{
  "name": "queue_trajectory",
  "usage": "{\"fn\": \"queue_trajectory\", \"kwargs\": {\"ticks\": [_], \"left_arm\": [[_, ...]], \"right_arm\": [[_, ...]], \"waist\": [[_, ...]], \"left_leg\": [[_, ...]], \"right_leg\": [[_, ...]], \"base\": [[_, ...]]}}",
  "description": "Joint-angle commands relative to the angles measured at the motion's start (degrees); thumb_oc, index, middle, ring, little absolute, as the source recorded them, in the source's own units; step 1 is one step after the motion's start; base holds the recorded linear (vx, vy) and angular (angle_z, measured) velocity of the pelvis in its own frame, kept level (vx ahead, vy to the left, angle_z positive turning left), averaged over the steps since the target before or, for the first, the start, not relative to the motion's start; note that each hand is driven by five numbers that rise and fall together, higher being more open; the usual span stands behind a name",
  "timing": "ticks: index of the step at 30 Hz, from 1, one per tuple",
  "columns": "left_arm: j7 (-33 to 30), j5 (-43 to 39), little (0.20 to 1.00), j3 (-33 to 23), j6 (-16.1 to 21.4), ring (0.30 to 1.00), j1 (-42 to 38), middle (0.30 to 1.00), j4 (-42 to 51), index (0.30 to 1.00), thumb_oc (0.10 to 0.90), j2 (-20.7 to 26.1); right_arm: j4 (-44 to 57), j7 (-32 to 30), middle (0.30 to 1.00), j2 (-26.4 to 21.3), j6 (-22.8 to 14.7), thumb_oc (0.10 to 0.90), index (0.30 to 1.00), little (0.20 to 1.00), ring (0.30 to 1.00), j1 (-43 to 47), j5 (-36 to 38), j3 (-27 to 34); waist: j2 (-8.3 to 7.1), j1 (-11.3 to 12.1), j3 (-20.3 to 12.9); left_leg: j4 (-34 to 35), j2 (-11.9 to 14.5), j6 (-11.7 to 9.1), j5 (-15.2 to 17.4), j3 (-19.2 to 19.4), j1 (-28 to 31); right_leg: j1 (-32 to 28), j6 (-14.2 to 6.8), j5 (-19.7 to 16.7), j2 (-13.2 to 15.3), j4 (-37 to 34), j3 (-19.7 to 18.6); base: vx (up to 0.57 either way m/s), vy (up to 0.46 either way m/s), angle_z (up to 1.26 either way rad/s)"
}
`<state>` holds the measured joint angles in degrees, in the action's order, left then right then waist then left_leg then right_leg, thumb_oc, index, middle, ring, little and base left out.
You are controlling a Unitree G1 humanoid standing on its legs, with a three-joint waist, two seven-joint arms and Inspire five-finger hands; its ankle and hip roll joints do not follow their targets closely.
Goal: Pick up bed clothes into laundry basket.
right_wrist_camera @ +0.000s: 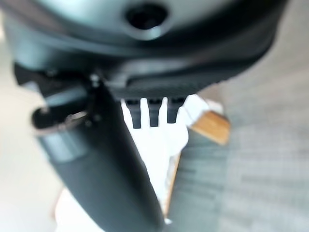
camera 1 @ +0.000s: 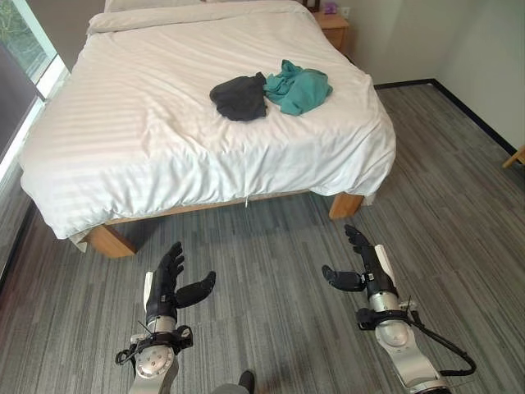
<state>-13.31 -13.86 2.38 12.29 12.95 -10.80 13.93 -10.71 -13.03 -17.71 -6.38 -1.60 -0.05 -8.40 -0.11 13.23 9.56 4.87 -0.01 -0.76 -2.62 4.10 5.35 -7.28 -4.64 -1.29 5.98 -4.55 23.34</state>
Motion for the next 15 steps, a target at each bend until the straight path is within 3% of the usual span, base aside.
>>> {"fn": "queue_trajectory", "kwargs": {"ticks": [1,6,11,13,15], "left_arm": [[1.2,-1.7,0.900,-2.4,4.5,0.900,-1.1,0.900,3.7,0.900,0.800,2.3],[1.5,-1.8,0.900,-2.7,4.1,0.900,-0.7,0.900,3.5,0.900,0.800,2.8],[1.2,-2.1,0.900,-3.4,3.7,0.900,-0.8,0.900,3.5,0.900,0.800,3.7],[0.9,-2.3,0.900,-3.9,3.7,0.900,-1.0,0.900,3.7,0.900,0.800,4.1],[0.4,-2.6,0.900,-3.9,3.5,0.900,-1.6,0.900,3.7,0.900,0.800,4.4]], "right_arm": [[8.7,-0.2,0.900,-2.1,-6.8,0.800,0.900,0.900,0.900,2.7,-0.6,1.9],[8.8,-0.2,0.900,-3.1,-5.8,0.800,0.900,0.900,0.900,2.9,-2.8,2.4],[9.6,0.5,0.900,-4.5,-4.5,0.800,0.900,0.900,0.900,3.0,-4.6,3.3],[10.0,0.6,0.900,-4.6,-4.4,0.800,0.900,0.900,0.900,3.3,-4.7,3.4],[10.2,0.5,0.900,-4.9,-4.3,0.800,0.900,0.900,0.900,4.0,-4.9,3.0]], "waist": [[-1.17,1.3,-2.4],[-1.52,1.8,-1.3],[-0.55,1.1,2.3],[0.06,1.0,3.4],[-0.37,0.7,4.4]], "left_leg": [[0.1,1.9,-3.0,4.2,-4.4,-0.6],[0.1,1.4,-2.1,4.4,-4.4,-0.2],[0.1,0.9,-0.1,4.9,-5.4,1.4],[0.1,1.2,0.1,5.5,-5.5,1.9],[0.1,1.0,-0.1,6.2,-5.9,2.1]], "right_leg": [[0.4,-6.5,-2.2,6.6,-0.5,-3.0],[1.7,-6.7,-1.6,6.9,3.3,-3.0],[8.1,-9.0,-3.4,9.3,17.6,-5.5],[11.6,-8.8,-3.8,9.7,21.0,-5.3],[14.2,-7.5,-3.3,8.4,17.1,-4.4]], "base": [[0.00,0.000,0.00],[-0.01,0.014,0.00],[-0.01,0.072,-0.06],[0.05,0.086,-0.04],[0.20,0.007,0.00]]}}
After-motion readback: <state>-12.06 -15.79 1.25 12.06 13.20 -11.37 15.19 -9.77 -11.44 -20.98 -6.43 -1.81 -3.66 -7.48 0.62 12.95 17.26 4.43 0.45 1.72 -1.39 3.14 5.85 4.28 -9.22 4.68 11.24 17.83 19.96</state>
